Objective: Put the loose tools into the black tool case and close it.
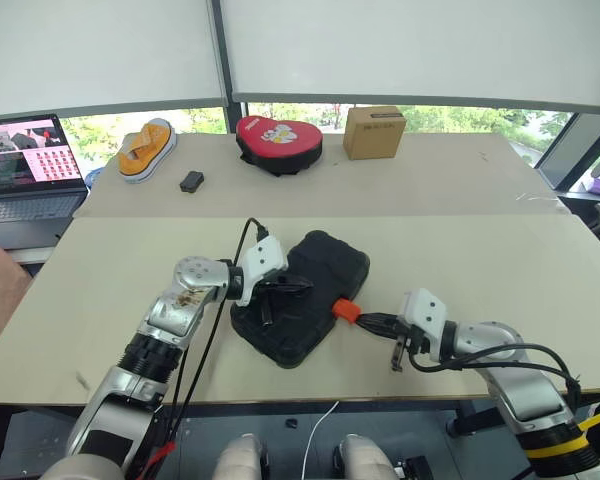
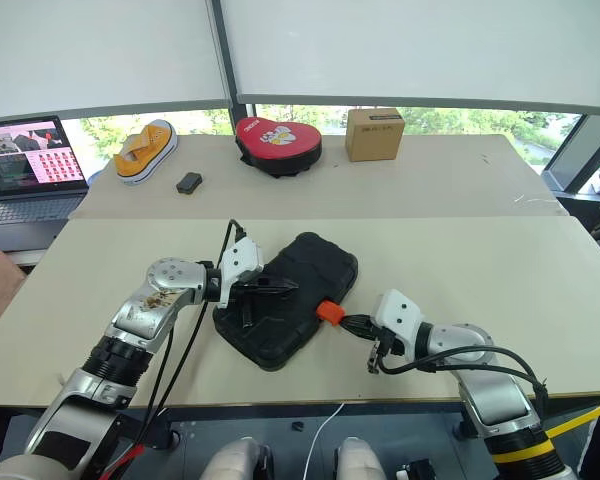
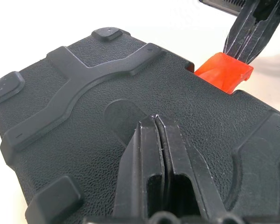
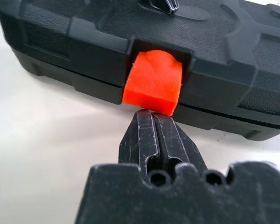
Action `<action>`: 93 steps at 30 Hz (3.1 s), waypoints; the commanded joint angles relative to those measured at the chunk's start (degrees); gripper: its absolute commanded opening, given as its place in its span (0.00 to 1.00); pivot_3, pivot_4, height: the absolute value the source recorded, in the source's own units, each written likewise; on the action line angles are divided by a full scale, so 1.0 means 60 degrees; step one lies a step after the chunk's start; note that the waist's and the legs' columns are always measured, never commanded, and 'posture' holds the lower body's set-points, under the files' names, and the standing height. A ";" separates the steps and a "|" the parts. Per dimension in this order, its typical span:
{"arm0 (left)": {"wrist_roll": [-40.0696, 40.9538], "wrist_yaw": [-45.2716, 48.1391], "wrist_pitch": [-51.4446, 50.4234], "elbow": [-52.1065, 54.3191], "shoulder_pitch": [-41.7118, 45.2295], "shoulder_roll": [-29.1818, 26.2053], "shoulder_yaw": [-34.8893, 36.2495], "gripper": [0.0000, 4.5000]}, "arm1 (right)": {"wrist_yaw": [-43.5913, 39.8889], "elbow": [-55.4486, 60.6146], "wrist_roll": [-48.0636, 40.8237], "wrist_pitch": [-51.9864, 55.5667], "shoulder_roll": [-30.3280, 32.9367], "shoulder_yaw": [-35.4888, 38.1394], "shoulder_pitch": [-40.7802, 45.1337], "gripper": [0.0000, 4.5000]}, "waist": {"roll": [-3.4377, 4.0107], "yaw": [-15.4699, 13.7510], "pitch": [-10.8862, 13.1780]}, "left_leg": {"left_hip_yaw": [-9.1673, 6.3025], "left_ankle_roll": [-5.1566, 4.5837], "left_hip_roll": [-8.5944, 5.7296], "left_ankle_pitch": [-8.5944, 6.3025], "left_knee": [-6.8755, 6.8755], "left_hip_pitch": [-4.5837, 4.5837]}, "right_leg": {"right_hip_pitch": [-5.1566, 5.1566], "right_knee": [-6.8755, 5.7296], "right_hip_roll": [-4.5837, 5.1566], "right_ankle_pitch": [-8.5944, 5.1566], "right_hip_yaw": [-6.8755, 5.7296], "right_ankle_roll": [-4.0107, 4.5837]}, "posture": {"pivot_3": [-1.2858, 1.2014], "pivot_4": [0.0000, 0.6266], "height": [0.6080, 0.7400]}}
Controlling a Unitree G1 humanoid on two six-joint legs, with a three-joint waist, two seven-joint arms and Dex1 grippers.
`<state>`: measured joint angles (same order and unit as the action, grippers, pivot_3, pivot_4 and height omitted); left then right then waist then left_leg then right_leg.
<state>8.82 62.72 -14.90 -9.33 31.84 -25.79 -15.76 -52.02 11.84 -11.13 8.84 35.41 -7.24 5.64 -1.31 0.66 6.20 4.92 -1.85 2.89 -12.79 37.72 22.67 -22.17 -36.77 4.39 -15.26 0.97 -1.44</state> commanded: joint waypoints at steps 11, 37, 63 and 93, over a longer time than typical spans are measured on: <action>-0.0546 0.0037 -0.0477 -0.0959 -0.0666 -0.0176 -0.0603 0.02 | -0.0206 0.1089 -0.0871 0.0246 0.0523 0.0869 -0.0003 0.00 | -0.0001 -0.0014 0.0000 | 0.0001 -0.0003 0.0003 -0.0005 -0.0005 0.0000 | 0.0000 0.0009 0.0005 -0.0017 0.0000 0.0009 | 0.52 0.24 1.00; -0.0566 0.0064 -0.0486 -0.1059 -0.0514 -0.0210 -0.0561 0.02 | 0.0002 -0.0676 0.0137 -0.0961 -0.0850 -0.0088 0.0881 0.00 | -0.0014 0.0010 0.0011 | 0.0002 -0.0002 0.0005 -0.0005 -0.0059 -0.0032 | -0.0003 0.0013 0.0007 -0.0051 0.0028 0.0067 | 0.52 0.24 1.00; -0.0569 0.0100 -0.0600 -0.0850 -0.0774 -0.0285 -0.0536 0.02 | 0.0086 0.0249 -0.0081 0.0488 -0.0018 0.0112 -0.0500 0.00 | -0.0022 0.0005 0.0016 | 0.0006 -0.0001 0.0010 -0.0006 -0.0147 -0.0065 | 0.0004 0.0088 0.0005 -0.0054 0.0056 0.0102 | 0.52 0.24 1.00; -0.0567 0.0103 -0.0720 -0.0807 -0.0821 -0.0216 -0.0633 0.02 | 0.0436 0.0008 -0.1045 -0.0218 -0.1932 0.0398 -0.0009 0.00 | -0.0015 0.0021 0.0018 | 0.0005 0.0001 0.0012 -0.0007 -0.0159 -0.0058 | -0.0005 0.0106 0.0007 -0.0049 0.0060 0.0097 | 0.52 0.24 1.00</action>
<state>8.82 63.35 -14.92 -8.92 31.36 -26.53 -14.95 -49.84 7.05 -14.81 10.05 25.17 -5.97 3.32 -1.40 0.79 6.30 4.95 -1.85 2.96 -12.83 36.76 22.32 -22.20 -36.13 4.44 -15.55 1.33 -0.85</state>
